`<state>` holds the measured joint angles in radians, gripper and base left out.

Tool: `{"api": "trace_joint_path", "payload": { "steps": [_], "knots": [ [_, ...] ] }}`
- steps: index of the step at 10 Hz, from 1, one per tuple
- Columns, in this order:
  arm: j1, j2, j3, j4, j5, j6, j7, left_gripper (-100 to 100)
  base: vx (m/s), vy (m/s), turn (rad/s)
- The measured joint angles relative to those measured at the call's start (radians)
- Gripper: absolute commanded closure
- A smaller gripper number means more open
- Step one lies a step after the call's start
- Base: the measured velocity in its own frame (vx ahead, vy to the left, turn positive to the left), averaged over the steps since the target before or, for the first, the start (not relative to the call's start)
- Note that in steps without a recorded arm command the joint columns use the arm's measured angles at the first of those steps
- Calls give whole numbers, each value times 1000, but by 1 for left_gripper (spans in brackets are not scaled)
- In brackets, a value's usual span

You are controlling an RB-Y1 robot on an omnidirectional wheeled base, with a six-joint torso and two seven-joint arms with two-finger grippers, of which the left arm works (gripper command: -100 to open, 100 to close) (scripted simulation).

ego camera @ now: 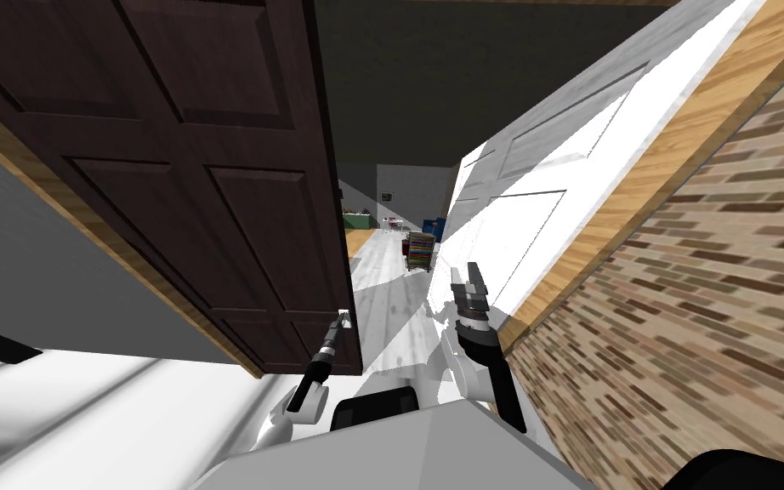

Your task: Push the door open

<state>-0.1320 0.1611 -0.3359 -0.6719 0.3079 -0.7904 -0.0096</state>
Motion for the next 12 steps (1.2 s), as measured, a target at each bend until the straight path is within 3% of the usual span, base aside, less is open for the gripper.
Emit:
{"api": "trace_joint_path", "payload": {
  "steps": [3,6,9,12],
  "knots": [
    [3,5,26,-17,8,9,-5,100,177,-71,38],
    [-17,-4,55,22,15,-9,-12,100,174,-63,40],
    [-19,-13,93,32,26,-7,-32,100,194,-96,65],
    [-13,-6,135,23,39,-1,-43,100,198,-97,59]
  ]
}}
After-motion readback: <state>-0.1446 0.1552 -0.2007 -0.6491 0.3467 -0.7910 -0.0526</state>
